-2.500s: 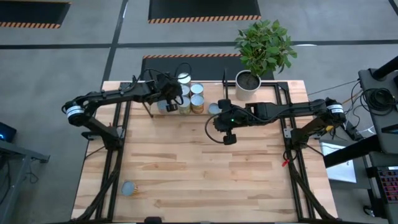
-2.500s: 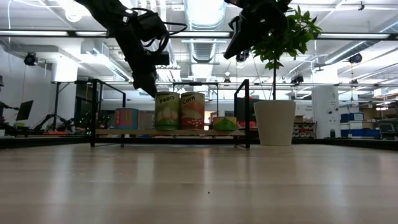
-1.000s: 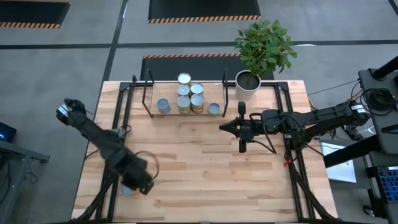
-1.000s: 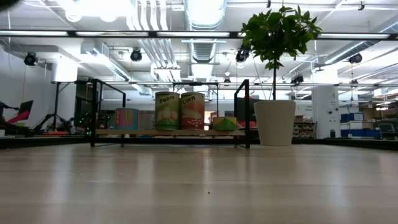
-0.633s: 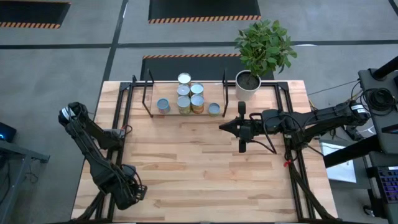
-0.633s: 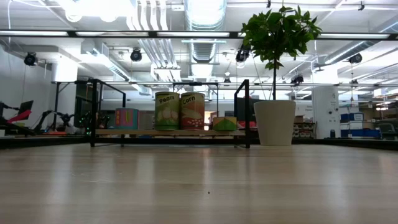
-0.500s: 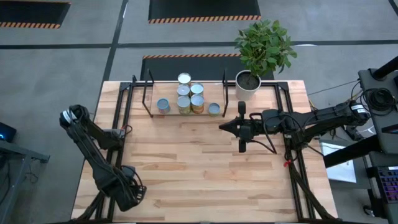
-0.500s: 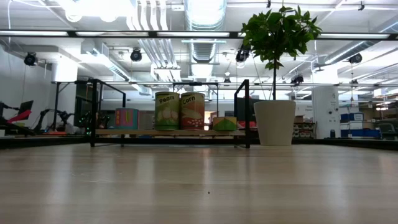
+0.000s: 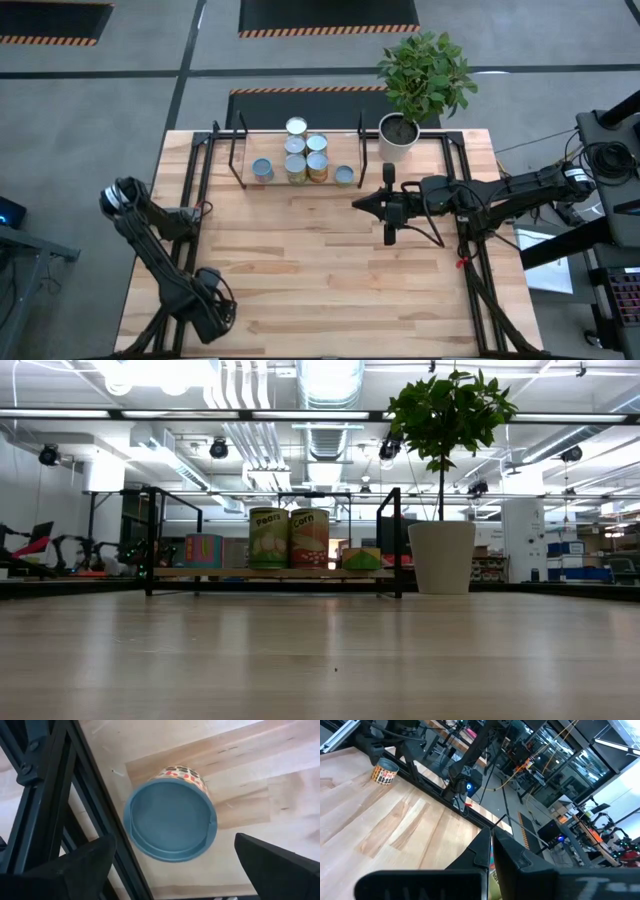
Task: Pick and place cans onto a shelf
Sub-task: Put the canned spices on the shelf
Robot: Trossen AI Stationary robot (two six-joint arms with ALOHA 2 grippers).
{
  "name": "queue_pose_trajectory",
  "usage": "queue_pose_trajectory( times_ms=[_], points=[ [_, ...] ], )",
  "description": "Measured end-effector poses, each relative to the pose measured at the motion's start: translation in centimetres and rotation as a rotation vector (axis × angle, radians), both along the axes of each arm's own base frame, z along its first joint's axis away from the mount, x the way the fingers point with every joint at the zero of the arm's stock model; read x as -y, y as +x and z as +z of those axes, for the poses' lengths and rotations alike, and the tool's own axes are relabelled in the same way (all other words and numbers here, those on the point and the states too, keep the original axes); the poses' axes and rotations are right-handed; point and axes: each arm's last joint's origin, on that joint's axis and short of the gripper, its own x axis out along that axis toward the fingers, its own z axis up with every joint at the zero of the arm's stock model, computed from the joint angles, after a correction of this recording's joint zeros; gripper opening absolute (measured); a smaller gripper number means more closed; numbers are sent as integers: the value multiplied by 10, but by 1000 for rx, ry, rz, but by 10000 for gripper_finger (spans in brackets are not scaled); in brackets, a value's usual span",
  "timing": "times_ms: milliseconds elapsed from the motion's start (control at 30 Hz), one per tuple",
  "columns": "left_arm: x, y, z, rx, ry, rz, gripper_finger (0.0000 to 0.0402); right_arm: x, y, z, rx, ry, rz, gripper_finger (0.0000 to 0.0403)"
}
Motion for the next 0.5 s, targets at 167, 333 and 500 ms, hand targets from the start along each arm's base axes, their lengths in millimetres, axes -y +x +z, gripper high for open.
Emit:
queue_pose_trajectory(
  times_ms=[167, 333, 500],
  points=[
    [3, 1, -8, -16, 27, -15, 380, 0, 0, 0, -1, -1, 0, 9],
    [6, 2, -16, -27, 53, -43, 370, 0, 0, 0, -2, -1, 0, 9],
    [7, 3, -20, -24, 60, -75, 345, 0, 0, 0, -2, -1, 0, 9]
  ],
)
